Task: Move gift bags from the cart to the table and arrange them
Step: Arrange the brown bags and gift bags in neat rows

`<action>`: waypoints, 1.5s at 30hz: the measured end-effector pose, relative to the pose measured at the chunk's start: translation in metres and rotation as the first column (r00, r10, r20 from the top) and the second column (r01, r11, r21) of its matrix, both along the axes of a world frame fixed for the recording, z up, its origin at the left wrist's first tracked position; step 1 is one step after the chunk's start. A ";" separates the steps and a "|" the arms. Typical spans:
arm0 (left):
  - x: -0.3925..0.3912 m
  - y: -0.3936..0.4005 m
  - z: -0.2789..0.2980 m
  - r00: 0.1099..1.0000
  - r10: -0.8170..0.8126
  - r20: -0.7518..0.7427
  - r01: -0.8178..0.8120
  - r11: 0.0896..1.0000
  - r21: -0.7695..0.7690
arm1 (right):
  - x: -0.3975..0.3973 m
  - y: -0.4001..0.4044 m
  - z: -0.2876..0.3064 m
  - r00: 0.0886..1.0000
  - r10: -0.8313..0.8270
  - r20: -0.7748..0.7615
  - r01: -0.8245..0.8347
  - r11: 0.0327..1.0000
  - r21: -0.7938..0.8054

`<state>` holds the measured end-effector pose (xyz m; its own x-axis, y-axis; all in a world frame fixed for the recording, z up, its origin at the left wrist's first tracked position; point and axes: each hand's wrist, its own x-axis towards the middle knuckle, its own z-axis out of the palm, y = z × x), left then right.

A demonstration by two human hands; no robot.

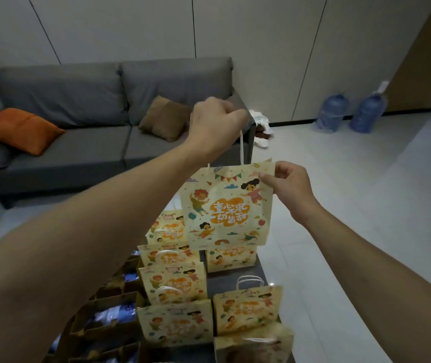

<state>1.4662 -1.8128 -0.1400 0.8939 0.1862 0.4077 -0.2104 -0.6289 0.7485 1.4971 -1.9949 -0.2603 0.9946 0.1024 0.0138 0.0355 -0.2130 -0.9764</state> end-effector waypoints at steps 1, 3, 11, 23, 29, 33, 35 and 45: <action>0.003 -0.008 -0.010 0.999 -0.011 -0.038 0.011 1.000 -0.010 | 0.002 -0.007 -0.007 1.000 -0.016 -0.025 0.016 1.000 -0.012; 0.009 -0.025 -0.031 0.991 -0.019 -0.133 0.018 1.000 -0.014 | 0.006 -0.019 -0.023 0.996 -0.055 -0.070 0.053 0.998 -0.029; 0.019 -0.065 -0.141 0.874 -0.060 -0.482 0.077 0.997 0.016 | 0.013 -0.052 -0.106 0.974 -0.126 -0.190 0.096 0.983 -0.158; -0.008 -0.078 -0.275 0.660 -0.027 -0.751 0.123 0.990 0.073 | -0.008 -0.056 -0.219 0.871 -0.109 -0.478 -0.024 0.964 -0.264; -0.005 -0.064 -0.291 0.633 -0.006 -0.774 0.087 0.994 0.064 | 0.013 -0.047 -0.232 0.871 -0.097 -0.482 -0.078 0.941 -0.330; -0.005 -0.055 -0.301 0.676 0.031 -0.736 0.123 0.980 0.155 | 0.029 -0.032 -0.233 0.877 -0.111 -0.467 -0.088 0.919 -0.384; -0.007 -0.048 -0.306 0.704 0.084 -0.705 0.109 0.969 0.224 | 0.041 -0.023 -0.230 0.895 -0.097 -0.435 -0.093 0.914 -0.394; -0.037 0.011 -0.306 0.721 0.253 -0.645 -0.016 0.937 0.350 | 0.151 0.078 -0.191 0.959 0.256 -0.120 -0.268 0.693 -0.669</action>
